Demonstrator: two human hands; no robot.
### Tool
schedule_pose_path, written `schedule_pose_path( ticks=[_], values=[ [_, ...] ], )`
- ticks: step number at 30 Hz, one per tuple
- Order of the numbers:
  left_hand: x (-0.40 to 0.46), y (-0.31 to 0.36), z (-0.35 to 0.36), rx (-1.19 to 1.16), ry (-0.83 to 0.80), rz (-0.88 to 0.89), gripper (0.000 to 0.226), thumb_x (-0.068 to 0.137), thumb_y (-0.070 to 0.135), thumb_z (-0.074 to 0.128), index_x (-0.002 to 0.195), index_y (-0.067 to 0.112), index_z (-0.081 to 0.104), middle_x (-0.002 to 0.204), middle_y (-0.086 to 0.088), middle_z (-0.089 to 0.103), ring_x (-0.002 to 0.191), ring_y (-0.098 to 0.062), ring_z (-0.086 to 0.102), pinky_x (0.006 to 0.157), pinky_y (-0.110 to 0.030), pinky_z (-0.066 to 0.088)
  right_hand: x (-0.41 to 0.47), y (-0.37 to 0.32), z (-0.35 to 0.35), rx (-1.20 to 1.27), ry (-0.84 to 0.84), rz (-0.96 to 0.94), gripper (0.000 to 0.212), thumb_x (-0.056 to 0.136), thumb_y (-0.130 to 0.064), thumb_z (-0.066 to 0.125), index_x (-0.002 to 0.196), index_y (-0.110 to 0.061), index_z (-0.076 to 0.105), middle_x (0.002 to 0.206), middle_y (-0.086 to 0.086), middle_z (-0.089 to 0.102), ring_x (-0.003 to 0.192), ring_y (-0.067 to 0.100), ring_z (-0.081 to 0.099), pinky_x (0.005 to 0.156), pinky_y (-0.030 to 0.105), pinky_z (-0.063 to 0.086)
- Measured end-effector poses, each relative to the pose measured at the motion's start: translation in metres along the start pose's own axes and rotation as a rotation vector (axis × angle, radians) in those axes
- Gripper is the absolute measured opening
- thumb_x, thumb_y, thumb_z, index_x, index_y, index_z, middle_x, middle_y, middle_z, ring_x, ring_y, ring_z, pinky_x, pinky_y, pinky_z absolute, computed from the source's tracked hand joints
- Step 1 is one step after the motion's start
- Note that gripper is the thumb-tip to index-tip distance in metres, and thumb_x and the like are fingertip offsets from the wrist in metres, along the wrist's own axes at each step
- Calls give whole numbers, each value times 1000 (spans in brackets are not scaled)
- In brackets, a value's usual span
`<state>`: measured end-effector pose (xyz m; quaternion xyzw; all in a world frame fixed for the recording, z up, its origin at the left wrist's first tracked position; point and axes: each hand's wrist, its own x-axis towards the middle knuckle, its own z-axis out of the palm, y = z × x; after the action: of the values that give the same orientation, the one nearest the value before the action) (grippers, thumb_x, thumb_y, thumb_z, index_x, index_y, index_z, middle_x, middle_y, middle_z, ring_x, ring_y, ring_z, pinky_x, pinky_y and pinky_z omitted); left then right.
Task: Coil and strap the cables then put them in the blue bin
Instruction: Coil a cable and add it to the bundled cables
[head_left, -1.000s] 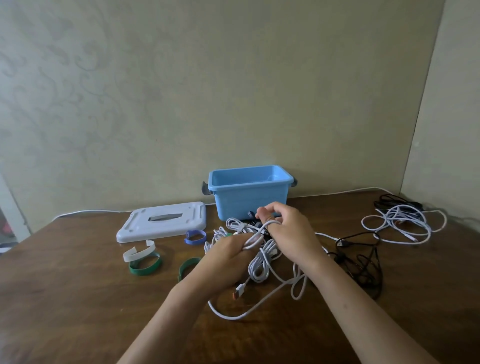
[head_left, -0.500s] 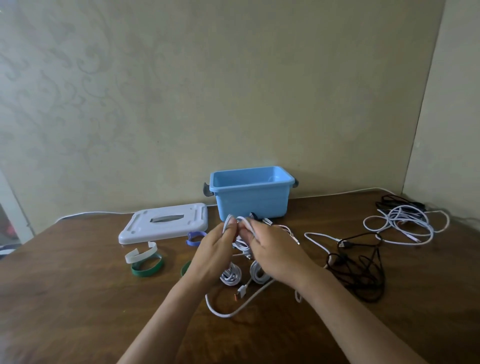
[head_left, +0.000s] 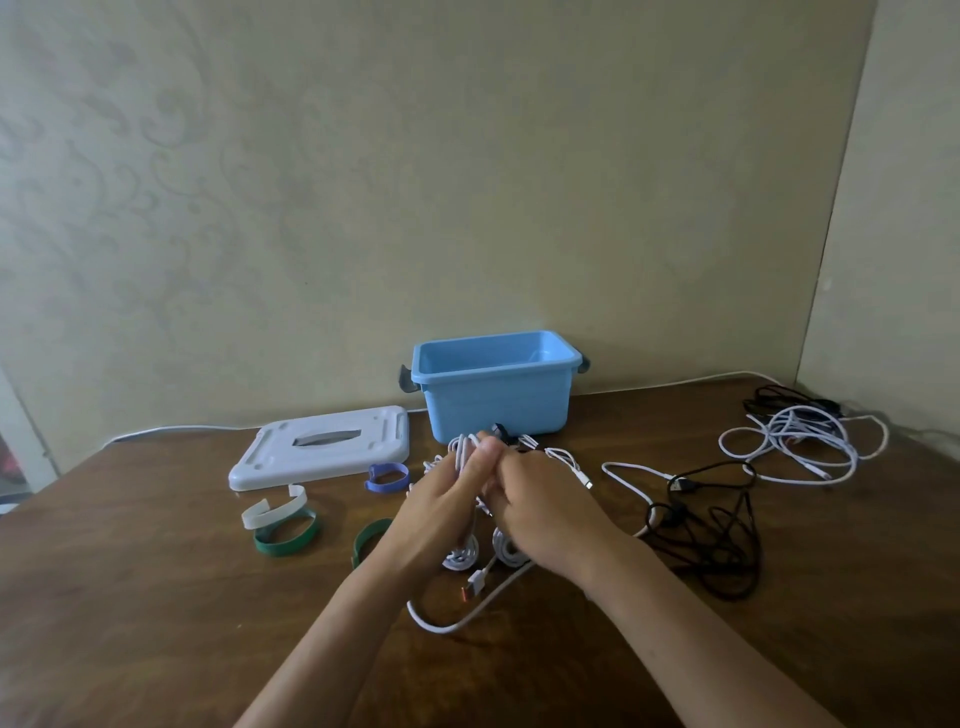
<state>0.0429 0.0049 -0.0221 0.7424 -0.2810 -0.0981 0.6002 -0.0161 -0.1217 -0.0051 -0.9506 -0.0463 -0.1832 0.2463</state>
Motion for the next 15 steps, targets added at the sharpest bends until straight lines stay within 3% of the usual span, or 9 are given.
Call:
schedule_pose_path(
  ticks=[3, 5, 7, 10, 13, 15],
  values=[
    [2, 0, -1, -29, 85, 12, 53, 91, 68, 39, 106, 27, 68, 96, 3, 75, 98, -10, 70, 91, -33, 54, -1, -1, 0, 41, -15, -29, 31, 105, -38, 49, 135, -29, 54, 106, -2, 73, 95, 16, 68, 79, 31, 52],
    [3, 4, -7, -6, 195, 49, 52, 100, 61, 33, 90, 22, 65, 75, 6, 72, 74, -6, 67, 71, -35, 53, 0, 0, -1, 94, -27, -31, 22, 101, -43, 57, 119, -32, 60, 97, -5, 73, 87, 15, 68, 74, 31, 51],
    [4, 7, -13, 0, 307, 88, 52, 104, 53, 29, 71, 22, 54, 53, 13, 57, 52, -3, 51, 55, -32, 40, 2, 2, -3, 175, -50, -4, 17, 98, -44, 62, 110, -32, 64, 90, -8, 72, 82, 9, 68, 72, 29, 52],
    [7, 6, -19, -20, 416, 121, 56, 105, 51, 25, 71, 17, 54, 49, 10, 51, 54, -13, 47, 55, -32, 36, 3, 1, 0, 216, -59, -59, 19, 98, -43, 62, 113, -33, 68, 88, -17, 66, 85, 3, 65, 71, 22, 48],
    [9, 3, -18, 34, 472, 160, 57, 105, 53, 23, 73, 19, 57, 52, 5, 54, 57, -16, 51, 56, -35, 39, 3, -2, 7, 270, -114, -114, 17, 100, -36, 61, 115, -32, 68, 100, -18, 70, 92, 2, 66, 79, 26, 52],
    [9, 1, -17, 95, 479, 199, 58, 104, 55, 22, 73, 20, 57, 58, 1, 57, 62, -22, 55, 59, -42, 42, 1, -3, 12, 249, -129, -115, 16, 103, -38, 56, 117, -35, 63, 91, -16, 71, 85, 3, 66, 75, 27, 51]
  ],
)
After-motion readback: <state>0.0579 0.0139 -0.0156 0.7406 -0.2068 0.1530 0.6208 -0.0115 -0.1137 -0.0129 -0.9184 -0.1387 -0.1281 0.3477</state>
